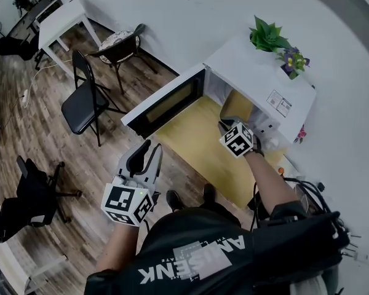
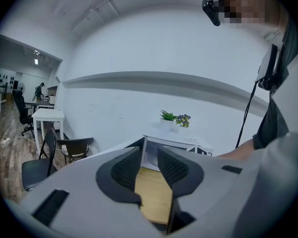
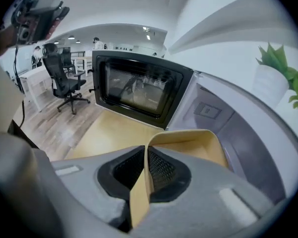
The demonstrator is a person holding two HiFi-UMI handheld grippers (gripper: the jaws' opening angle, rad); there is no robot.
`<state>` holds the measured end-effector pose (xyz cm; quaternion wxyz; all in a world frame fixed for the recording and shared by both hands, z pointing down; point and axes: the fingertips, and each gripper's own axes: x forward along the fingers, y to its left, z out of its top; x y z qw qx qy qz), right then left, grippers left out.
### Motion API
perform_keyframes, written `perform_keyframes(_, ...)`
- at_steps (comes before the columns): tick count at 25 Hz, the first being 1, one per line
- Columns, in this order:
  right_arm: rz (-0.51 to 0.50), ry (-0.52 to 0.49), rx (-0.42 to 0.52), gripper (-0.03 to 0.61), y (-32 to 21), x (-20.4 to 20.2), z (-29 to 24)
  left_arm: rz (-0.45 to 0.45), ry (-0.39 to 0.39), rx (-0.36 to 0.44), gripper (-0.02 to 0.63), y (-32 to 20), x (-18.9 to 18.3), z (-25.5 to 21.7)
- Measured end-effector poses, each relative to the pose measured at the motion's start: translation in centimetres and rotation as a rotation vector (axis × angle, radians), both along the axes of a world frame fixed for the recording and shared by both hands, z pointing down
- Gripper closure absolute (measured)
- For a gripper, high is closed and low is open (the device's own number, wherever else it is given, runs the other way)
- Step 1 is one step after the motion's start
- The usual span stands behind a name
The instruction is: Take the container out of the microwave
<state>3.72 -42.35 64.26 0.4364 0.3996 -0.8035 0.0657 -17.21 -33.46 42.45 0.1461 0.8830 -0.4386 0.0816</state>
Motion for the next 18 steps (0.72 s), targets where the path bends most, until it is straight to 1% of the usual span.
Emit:
perform_keyframes(6,-0.028,-0.07,0.007,0.552,4.0,-3.3,-3.8,0.062,0.036,0.023,0.518,-0.8,0.1,-0.3)
perform_keyframes(11,-0.044,-0.139,0.038,0.552,6.8,-5.5,-7.9,0.111,0.053,0.037,0.518,-0.9,0.4,-0.4)
perform_keyframes(14,-0.053,-0.169,0.063,0.554,8.5,-6.4,-10.4,0.131,0.06,0.045,0.522,-0.9,0.5,-0.4)
perform_keyframes(18,-0.022,-0.196,0.09,0.552,10.4,-6.5,-14.1,0.167,0.062,0.069,0.548,-1.1,1.4,-1.0)
